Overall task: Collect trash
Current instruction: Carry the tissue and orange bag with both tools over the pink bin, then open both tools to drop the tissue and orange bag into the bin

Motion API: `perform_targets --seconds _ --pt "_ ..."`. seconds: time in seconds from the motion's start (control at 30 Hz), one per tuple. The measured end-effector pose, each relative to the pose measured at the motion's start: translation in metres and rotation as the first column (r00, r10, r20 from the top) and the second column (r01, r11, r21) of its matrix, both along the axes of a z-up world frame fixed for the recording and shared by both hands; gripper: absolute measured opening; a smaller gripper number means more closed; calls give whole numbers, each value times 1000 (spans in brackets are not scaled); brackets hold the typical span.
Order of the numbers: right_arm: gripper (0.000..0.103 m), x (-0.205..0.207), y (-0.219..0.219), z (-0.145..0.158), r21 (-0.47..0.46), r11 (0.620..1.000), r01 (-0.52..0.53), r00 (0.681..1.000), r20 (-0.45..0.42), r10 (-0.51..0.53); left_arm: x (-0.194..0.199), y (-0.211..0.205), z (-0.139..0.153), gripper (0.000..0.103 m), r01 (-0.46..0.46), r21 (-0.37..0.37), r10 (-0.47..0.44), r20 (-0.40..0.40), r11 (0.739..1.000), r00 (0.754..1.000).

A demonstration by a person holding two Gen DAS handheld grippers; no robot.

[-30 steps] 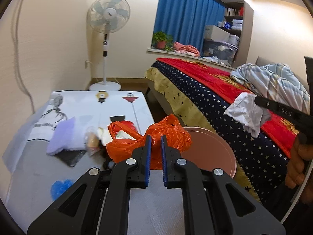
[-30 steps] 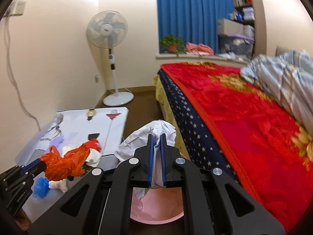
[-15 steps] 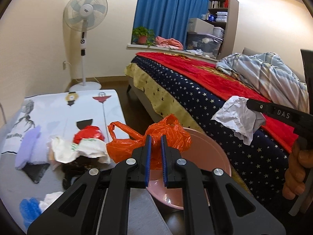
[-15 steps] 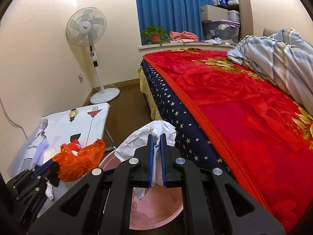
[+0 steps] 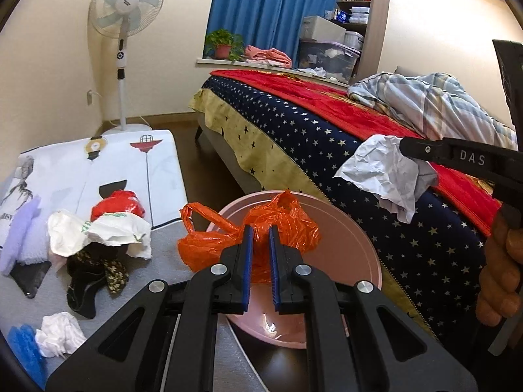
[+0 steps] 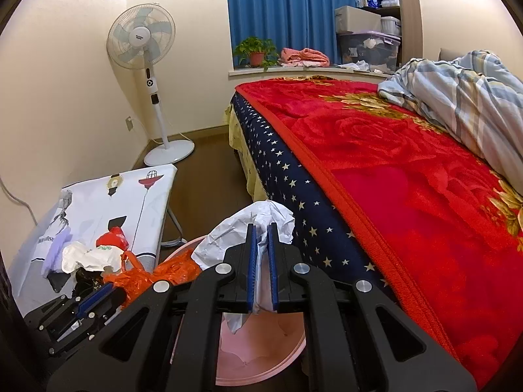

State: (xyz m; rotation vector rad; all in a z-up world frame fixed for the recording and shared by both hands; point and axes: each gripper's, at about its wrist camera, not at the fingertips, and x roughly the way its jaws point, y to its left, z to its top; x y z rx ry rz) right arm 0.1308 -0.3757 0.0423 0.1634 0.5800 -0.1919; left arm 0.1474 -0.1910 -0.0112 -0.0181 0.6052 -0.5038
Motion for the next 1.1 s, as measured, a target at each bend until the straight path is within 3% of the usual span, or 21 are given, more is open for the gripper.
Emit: perform_targets --seconds 0.3,0.33,0.4,0.43,0.83,1.1 --pt "13 1 -3 -2 13 1000 -4 1000 -6 4 1 -6 0 11 25 -19 -26 -7 1000 1000" --pt "17 2 -3 -4 17 1000 -6 1000 -13 6 1 -6 -1 14 30 -25 -31 -14 999 999" --pt "37 2 -5 -6 20 1000 -3 1000 -20 3 3 -5 -2 15 35 -32 -36 -25 999 999" --pt "38 2 -5 -6 16 1000 2 1000 -20 -2 3 -4 -2 15 30 -25 -30 -25 999 999" --pt "38 -2 10 -4 -8 999 -42 999 -10 42 -16 22 10 15 -25 -20 25 -2 1000 1000" --pt "38 -14 37 8 -23 993 -115 993 24 115 -41 67 20 15 -129 -6 129 32 992 991"
